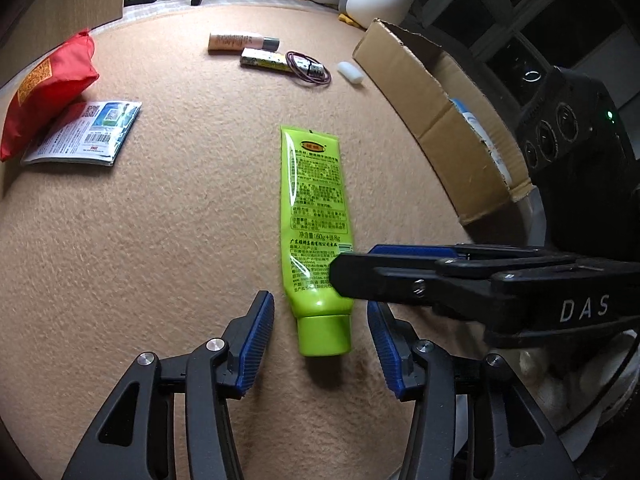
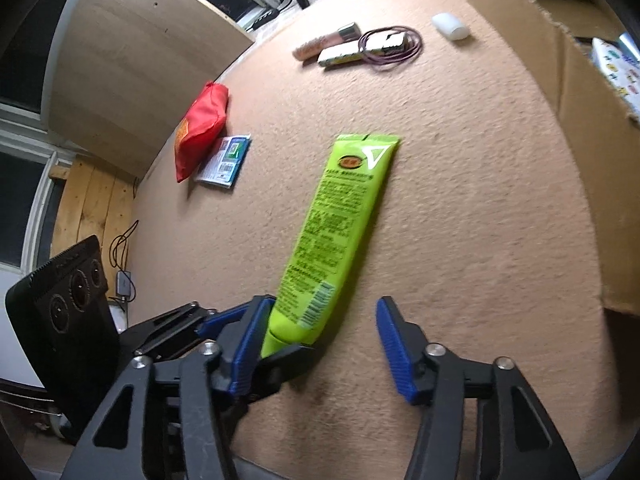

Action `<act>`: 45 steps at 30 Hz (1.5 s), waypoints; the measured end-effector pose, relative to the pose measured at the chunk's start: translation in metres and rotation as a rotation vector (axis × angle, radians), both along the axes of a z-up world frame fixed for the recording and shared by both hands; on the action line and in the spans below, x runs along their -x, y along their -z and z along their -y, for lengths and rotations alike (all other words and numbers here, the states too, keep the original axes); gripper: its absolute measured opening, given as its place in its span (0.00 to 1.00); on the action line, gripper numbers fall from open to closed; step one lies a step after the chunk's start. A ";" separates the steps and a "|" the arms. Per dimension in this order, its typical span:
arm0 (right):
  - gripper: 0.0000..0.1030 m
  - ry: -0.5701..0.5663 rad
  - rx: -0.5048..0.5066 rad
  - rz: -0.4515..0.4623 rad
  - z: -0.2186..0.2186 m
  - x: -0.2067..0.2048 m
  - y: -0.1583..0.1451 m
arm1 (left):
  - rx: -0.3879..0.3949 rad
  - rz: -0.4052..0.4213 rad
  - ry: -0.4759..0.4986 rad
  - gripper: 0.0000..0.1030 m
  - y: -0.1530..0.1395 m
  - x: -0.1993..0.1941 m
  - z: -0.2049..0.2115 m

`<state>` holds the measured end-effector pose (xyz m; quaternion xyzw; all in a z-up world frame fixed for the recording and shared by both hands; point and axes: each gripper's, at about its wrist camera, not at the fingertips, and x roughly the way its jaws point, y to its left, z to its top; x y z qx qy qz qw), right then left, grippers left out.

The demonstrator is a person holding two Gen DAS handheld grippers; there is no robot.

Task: Organize objects
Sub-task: 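Lower the left tool onto the lime-green tube and close, then grasp the green tube with the right gripper while the left gripper holds it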

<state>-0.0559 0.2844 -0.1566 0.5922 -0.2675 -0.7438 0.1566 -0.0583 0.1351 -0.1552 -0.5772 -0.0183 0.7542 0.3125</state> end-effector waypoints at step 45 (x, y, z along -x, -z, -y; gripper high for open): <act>0.32 0.050 -0.124 -0.187 -0.110 0.034 -0.090 | -0.065 -0.174 0.043 0.37 -0.083 0.053 -0.148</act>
